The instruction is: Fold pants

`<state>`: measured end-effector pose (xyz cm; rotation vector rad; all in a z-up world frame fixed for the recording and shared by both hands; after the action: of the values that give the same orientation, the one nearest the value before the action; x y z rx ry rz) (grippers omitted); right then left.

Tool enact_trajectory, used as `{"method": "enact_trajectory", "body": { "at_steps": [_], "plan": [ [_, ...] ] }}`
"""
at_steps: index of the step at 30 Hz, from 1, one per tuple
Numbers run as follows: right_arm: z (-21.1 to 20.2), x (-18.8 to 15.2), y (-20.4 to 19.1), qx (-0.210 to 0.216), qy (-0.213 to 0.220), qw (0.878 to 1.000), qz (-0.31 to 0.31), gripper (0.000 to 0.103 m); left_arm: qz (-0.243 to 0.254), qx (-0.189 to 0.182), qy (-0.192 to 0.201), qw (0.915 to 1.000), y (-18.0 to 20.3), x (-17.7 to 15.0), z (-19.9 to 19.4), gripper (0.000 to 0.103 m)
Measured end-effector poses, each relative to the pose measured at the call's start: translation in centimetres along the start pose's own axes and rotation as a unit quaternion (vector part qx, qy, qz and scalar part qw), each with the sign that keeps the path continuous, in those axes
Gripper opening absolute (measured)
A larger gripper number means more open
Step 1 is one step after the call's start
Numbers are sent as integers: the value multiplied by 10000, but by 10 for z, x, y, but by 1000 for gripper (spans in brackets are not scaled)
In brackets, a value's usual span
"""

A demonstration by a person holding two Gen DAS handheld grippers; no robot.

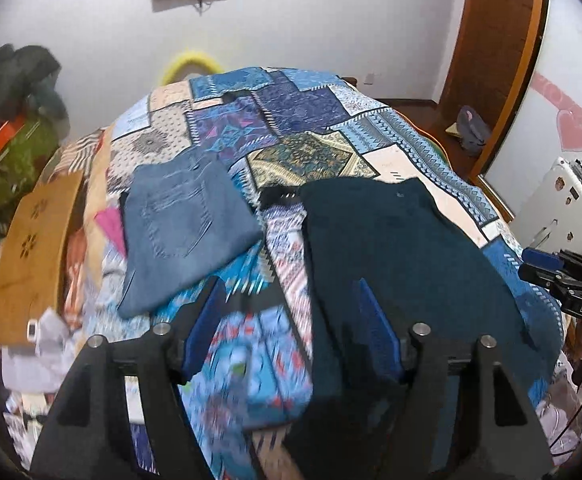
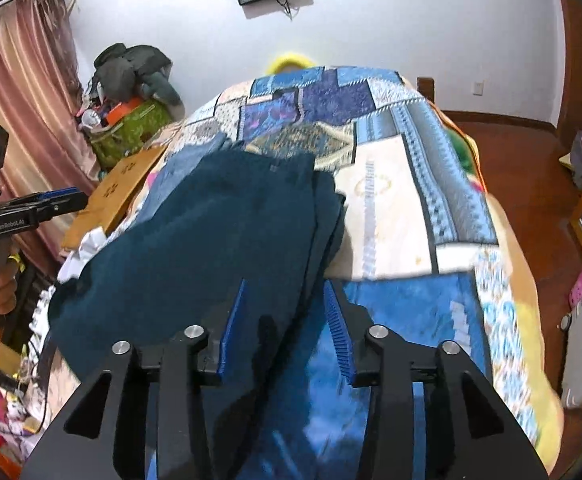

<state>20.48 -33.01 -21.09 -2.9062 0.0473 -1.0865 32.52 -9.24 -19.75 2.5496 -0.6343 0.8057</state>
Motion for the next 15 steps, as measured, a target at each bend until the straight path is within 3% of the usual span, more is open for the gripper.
{"method": "enact_trajectory", "body": {
  "at_steps": [11,15],
  "plan": [
    [60,46,-3,189,-174,9996,-113,41,-104,-378,-695,9968,-8,44,95,69],
    [85,54,-4,275,-382,9988,-151,41,-99,-728,-952,9927,-3,48,124,66]
  ]
}}
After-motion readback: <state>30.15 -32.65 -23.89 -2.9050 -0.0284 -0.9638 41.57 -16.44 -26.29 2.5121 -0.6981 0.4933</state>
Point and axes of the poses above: each gripper's, at about its wrist camera, not at the fingertips, and z roughly the way its jaws point, y to its right, x to its top, the point moved 7 cm from there along z, roughly the way its jaws point, and after that the axes turned 15 degrees about -x, right-handed, at the moved point
